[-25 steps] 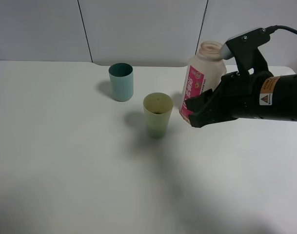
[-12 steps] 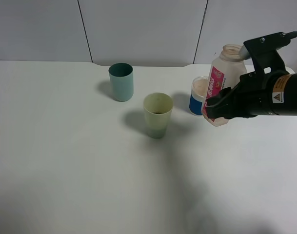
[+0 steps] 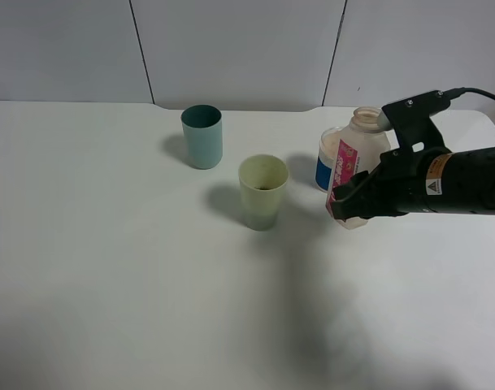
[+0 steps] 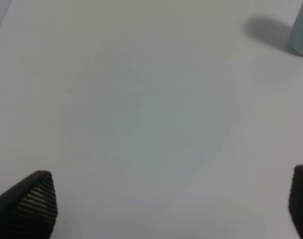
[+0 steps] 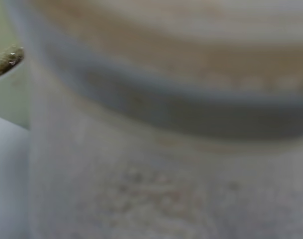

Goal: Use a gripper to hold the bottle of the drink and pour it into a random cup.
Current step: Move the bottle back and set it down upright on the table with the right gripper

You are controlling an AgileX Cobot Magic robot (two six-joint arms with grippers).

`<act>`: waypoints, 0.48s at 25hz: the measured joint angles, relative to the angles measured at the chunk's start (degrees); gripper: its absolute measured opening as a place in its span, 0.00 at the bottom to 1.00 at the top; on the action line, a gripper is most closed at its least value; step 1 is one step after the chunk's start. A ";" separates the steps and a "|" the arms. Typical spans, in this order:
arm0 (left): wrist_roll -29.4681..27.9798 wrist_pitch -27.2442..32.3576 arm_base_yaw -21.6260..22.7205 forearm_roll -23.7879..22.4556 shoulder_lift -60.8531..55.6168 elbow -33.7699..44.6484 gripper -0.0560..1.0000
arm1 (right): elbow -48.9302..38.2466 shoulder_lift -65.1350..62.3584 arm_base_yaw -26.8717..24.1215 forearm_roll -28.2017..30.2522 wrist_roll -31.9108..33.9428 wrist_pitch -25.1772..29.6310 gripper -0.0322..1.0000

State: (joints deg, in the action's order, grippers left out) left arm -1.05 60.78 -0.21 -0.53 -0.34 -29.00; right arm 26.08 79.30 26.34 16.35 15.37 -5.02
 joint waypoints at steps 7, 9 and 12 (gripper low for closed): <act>0.00 0.00 0.00 0.00 0.00 0.00 0.93 | 0.00 4.21 -1.08 -1.40 -6.71 -4.49 0.39; 0.00 0.00 0.00 0.00 0.00 0.00 0.93 | 0.00 5.89 -1.08 -2.51 -9.45 -5.77 0.39; 0.00 0.00 0.00 0.00 0.00 0.00 0.93 | 0.00 8.59 -1.08 -4.76 -13.93 -7.36 0.39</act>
State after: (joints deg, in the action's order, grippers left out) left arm -1.05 60.78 -0.21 -0.53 -0.34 -29.00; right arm 26.08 87.89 25.26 11.59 1.43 -12.38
